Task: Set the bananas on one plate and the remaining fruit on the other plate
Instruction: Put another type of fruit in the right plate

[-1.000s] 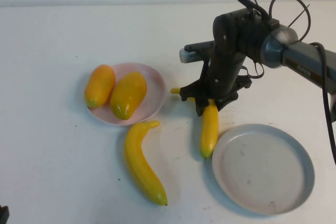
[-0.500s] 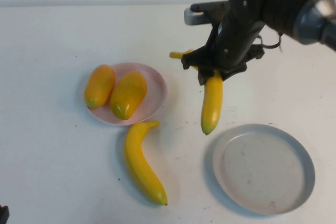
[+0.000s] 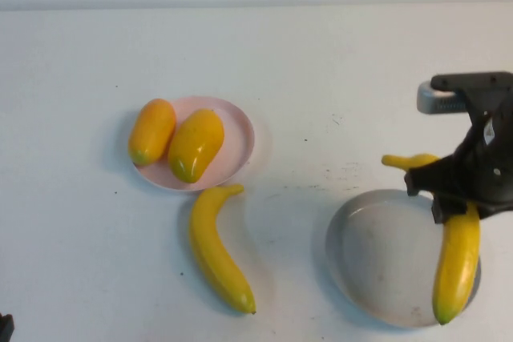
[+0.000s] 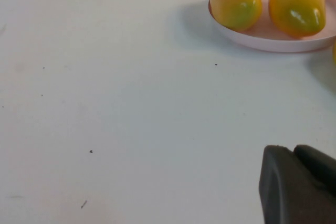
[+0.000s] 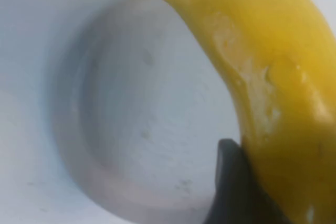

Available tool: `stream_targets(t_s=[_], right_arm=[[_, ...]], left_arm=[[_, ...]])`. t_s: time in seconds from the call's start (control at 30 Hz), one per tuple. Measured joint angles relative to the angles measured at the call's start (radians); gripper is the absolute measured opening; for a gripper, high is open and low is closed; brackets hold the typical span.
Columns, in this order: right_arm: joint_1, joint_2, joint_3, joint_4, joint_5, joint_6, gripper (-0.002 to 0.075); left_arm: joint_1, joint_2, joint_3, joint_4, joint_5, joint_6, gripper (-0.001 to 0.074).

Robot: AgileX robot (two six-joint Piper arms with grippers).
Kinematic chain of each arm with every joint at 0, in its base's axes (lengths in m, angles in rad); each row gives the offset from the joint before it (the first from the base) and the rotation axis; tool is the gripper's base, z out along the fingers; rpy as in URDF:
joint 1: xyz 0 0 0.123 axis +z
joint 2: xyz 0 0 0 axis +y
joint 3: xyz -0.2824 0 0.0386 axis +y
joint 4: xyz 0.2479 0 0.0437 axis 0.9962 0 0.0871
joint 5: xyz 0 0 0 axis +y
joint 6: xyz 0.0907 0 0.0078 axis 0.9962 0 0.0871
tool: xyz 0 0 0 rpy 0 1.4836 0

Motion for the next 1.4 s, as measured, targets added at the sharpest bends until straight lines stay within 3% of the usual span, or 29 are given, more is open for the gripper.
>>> stream_targets(t_s=[0.2,0.5,0.6,0.8,1.0,1.13,1.4], right_arm=[[-0.039,0.008,0.165,0.017,-0.134,0.002,0.0311],[-0.045,0.104,0.182,0.022,-0.256,0.002,0.0311],[-0.045,0.128,0.182,0.024,-0.263,0.002,0.0316],[-0.045,0.138,0.171,0.028,-0.244,0.002,0.0403],[-0.033,0.116,0.091,0.05,-0.143,0.002,0.042],[0.03,0.096,-0.005,0.086,-0.087,-0.001,0.0421],[0.273,0.212,-0.227,0.139,-0.073,-0.102,0.0423]], left_arm=[[0.0,0.0,0.0,0.0,0.0,0.0,0.0002],[0.0,0.0,0.0,0.0,0.0,0.0,0.0002],[0.0,0.0,0.0,0.0,0.0,0.0,0.0002],[0.0,0.0,0.0,0.0,0.0,0.0,0.0002],[0.0,0.0,0.0,0.0,0.0,0.0,0.0002],[0.0,0.0,0.0,0.0,0.0,0.0,0.0002],[0.0,0.0,0.0,0.0,0.0,0.0,0.0002]])
